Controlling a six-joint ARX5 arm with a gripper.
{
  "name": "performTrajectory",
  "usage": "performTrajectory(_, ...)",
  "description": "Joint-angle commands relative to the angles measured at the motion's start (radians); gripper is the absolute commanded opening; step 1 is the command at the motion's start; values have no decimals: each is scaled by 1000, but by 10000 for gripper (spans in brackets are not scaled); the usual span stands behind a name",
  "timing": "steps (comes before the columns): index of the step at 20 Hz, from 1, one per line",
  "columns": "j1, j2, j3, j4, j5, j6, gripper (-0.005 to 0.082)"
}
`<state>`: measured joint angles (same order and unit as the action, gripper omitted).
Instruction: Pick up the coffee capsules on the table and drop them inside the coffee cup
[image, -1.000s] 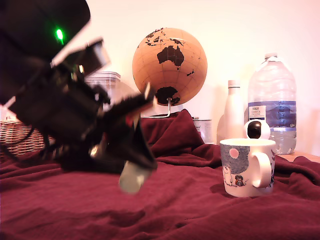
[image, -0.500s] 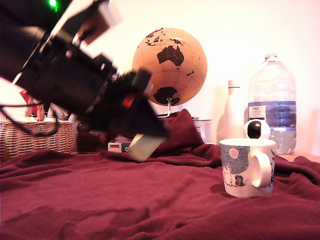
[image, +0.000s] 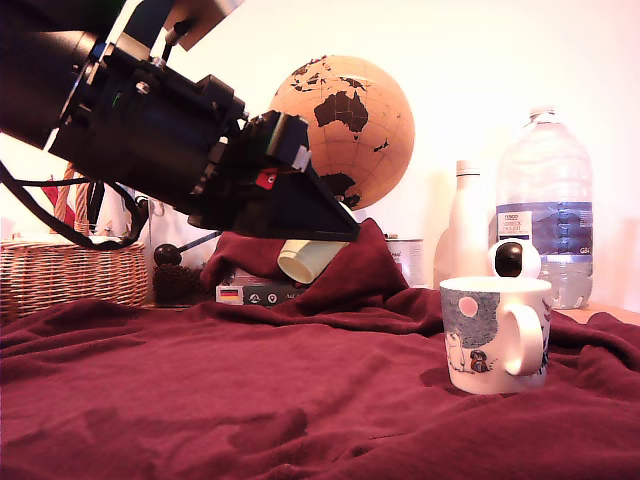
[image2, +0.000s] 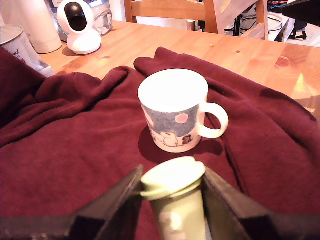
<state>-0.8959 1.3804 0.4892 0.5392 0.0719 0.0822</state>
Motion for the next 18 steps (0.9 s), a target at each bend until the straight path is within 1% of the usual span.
performTrajectory(1,-4,-8,3,16,3,5,180)
performTrajectory(5,-3,-8,3,54,3,5,180)
performTrajectory(7,-3,-6,3,90,13,5,180)
performTrajectory(9,-3,-1,3,132,52,2,180)
performTrajectory(10,-3,2,3,159,63,1,180)
performTrajectory(14,-3,39,3,250,74,-4,180)
performTrajectory(18,-3,60,23,279,79,-4,180)
